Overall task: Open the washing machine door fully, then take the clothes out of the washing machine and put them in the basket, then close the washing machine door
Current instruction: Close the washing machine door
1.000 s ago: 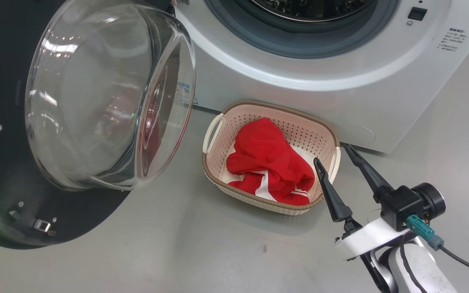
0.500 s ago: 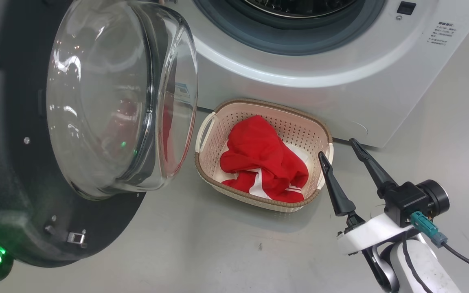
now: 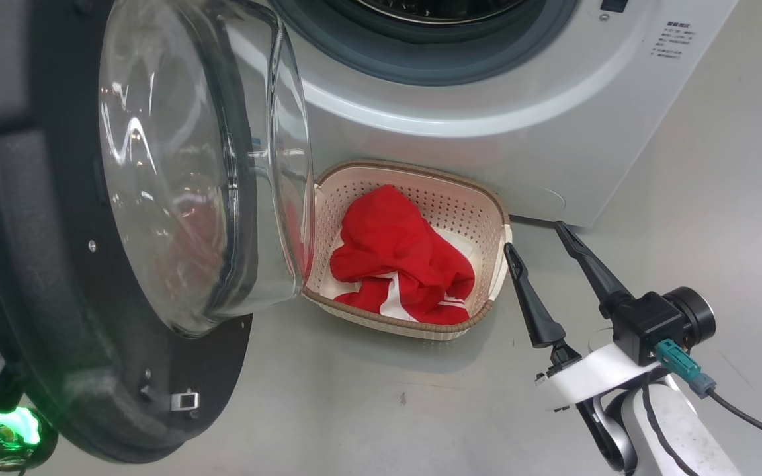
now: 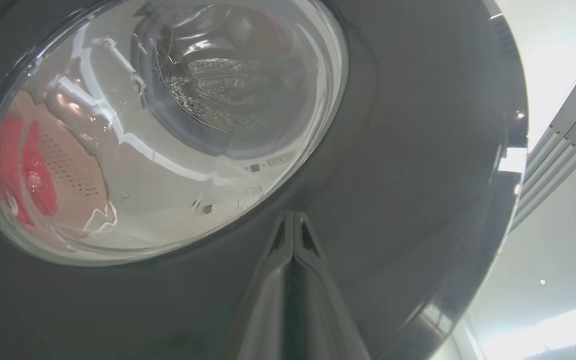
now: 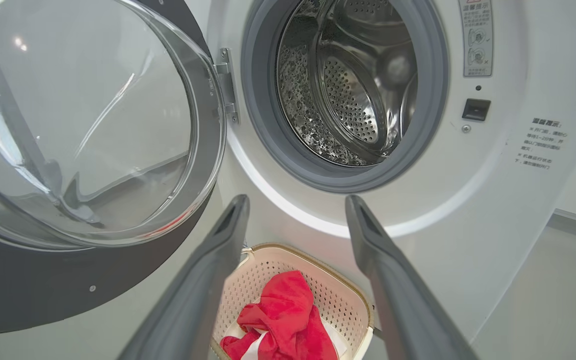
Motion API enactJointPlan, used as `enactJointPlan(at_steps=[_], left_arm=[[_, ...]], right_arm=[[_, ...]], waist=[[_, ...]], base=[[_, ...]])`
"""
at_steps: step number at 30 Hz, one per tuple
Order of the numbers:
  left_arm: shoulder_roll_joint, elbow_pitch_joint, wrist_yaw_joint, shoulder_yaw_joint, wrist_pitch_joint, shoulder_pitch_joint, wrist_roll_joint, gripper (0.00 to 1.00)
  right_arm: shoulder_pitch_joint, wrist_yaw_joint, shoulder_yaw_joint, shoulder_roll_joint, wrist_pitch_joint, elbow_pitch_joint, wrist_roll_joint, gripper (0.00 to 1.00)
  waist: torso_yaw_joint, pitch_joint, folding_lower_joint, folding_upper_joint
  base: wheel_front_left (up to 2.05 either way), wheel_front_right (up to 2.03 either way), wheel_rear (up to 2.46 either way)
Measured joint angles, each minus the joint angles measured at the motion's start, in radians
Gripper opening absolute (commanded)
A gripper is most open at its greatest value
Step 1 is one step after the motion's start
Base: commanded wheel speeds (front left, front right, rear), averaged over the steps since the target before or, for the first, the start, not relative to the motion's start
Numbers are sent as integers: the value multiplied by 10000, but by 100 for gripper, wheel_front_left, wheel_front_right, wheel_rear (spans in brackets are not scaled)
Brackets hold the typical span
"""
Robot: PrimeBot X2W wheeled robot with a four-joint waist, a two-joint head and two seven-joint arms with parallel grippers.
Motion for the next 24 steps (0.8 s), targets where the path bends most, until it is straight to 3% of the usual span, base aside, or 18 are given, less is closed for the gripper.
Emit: enactJointPlan(at_steps=[24], left_arm=[[-245,-1216,0,-566,711,430,533,0]], right_arm=[[-138,-100,372,311,-155,226,334,100]], waist=[[-2364,98,0,0]], base=[[0,0,0]])
